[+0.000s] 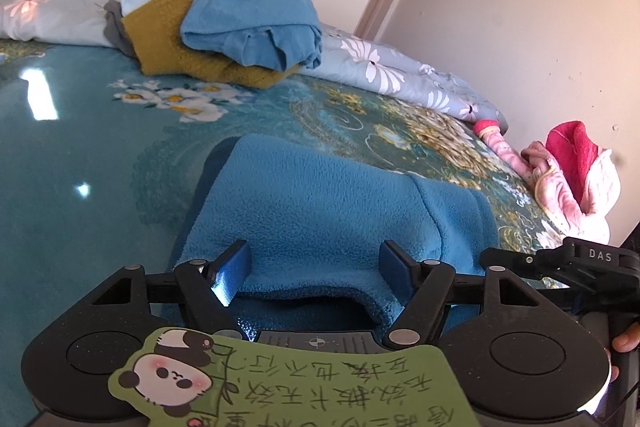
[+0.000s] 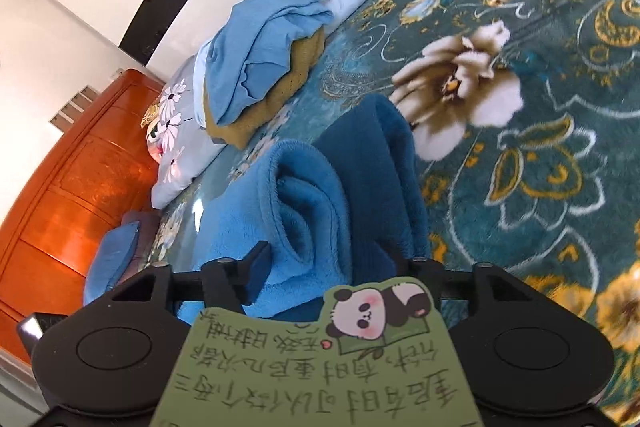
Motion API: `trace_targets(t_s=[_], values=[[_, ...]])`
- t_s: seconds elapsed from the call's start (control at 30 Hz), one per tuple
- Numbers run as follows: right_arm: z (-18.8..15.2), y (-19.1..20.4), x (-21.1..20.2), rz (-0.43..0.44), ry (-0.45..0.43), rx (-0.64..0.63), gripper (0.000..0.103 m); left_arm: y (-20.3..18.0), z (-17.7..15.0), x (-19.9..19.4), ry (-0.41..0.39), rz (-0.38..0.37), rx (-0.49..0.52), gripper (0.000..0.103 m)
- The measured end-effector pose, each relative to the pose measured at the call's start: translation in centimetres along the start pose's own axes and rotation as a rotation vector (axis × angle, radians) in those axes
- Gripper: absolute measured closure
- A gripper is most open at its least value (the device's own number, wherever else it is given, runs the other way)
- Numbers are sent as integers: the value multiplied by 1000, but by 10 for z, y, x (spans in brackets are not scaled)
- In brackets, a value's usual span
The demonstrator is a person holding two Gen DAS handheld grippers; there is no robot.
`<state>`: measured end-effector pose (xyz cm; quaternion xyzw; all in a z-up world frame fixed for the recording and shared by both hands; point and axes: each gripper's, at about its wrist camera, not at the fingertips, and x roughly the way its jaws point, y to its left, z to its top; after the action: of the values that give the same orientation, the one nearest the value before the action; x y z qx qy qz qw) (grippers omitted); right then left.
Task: Fold clothes
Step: 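Grasp the folded jacket bundle with the left tool while the right tool holds its other end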
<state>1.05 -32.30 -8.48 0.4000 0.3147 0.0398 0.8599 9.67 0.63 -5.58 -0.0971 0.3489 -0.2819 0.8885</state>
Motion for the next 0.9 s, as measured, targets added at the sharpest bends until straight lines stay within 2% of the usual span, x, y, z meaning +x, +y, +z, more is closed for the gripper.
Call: trace_targets(t_s=[0.17,0.27,0.4,0.5,0.57,0.67,0.77,0.9], values=[[-2,-3,10,45,-13,62,33,3,-2,1,-1,-9,-12,35],[-1,5,17,81,-18,73,33,5,-2,-1,-5,-16,-21,35],[1,14,27,63,-22,66,34,14,-2,-5,-18,-45,-52,35],[5,15,30,73,-38,102,48,21,1,-16,-42,-54,-103,35],[7,22,29,71,-48,85,68,25,2,-26,-71,-56,-140,36],[12,33,25,53,-62,57,77,33,7,-41,-119,-33,-160,36],[23,45,17,65,-73,32,80,43,13,-53,-150,-13,-187,35],[45,59,-6,77,-95,-65,82,53,17,-60,-160,1,-225,34]])
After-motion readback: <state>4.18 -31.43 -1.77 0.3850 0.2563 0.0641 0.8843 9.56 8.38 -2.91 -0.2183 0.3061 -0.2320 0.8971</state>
